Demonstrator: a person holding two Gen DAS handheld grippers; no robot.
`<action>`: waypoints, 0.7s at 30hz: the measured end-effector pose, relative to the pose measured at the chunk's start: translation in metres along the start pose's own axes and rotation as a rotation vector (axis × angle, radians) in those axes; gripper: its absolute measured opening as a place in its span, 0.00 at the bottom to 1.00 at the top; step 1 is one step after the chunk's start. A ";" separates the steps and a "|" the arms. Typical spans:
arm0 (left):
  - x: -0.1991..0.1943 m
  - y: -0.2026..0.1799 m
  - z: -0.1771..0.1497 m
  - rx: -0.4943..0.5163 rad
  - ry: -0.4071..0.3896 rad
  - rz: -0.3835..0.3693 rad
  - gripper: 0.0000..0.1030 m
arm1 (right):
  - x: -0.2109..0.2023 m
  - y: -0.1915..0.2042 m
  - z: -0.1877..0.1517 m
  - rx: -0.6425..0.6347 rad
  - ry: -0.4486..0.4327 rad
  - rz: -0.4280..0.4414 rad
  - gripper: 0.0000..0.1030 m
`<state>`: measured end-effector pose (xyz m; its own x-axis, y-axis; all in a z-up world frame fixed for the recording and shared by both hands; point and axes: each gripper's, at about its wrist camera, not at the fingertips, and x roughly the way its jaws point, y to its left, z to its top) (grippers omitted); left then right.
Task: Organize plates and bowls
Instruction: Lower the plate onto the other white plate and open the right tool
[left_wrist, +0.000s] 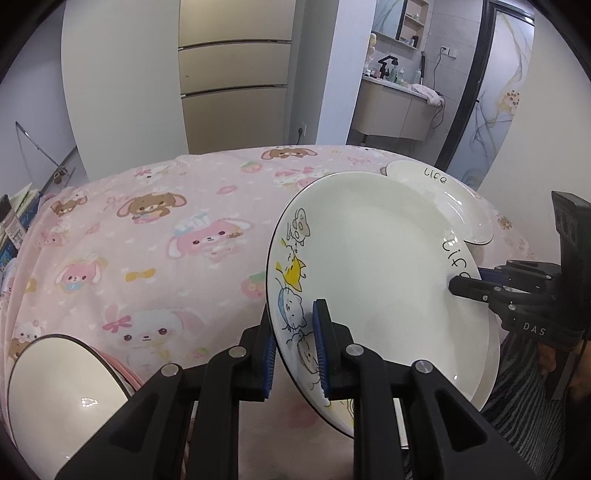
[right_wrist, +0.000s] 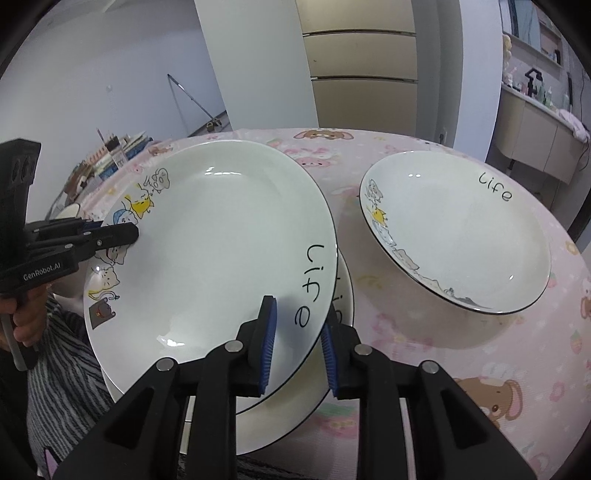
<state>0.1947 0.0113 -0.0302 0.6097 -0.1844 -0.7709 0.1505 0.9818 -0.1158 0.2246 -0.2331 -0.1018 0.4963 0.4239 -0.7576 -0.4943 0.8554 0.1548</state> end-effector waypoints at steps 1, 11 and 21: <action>0.001 0.001 0.000 -0.002 0.001 0.003 0.19 | 0.000 0.002 0.000 -0.012 0.003 -0.011 0.22; 0.005 -0.001 -0.001 0.016 0.009 0.044 0.21 | -0.004 0.021 -0.004 -0.127 0.011 -0.121 0.24; 0.013 -0.001 0.001 0.038 0.028 0.090 0.21 | -0.006 0.038 -0.009 -0.221 0.024 -0.226 0.26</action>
<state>0.2034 0.0076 -0.0393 0.5999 -0.0938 -0.7946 0.1260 0.9918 -0.0220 0.1968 -0.2063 -0.0965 0.5957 0.2209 -0.7723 -0.5176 0.8408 -0.1588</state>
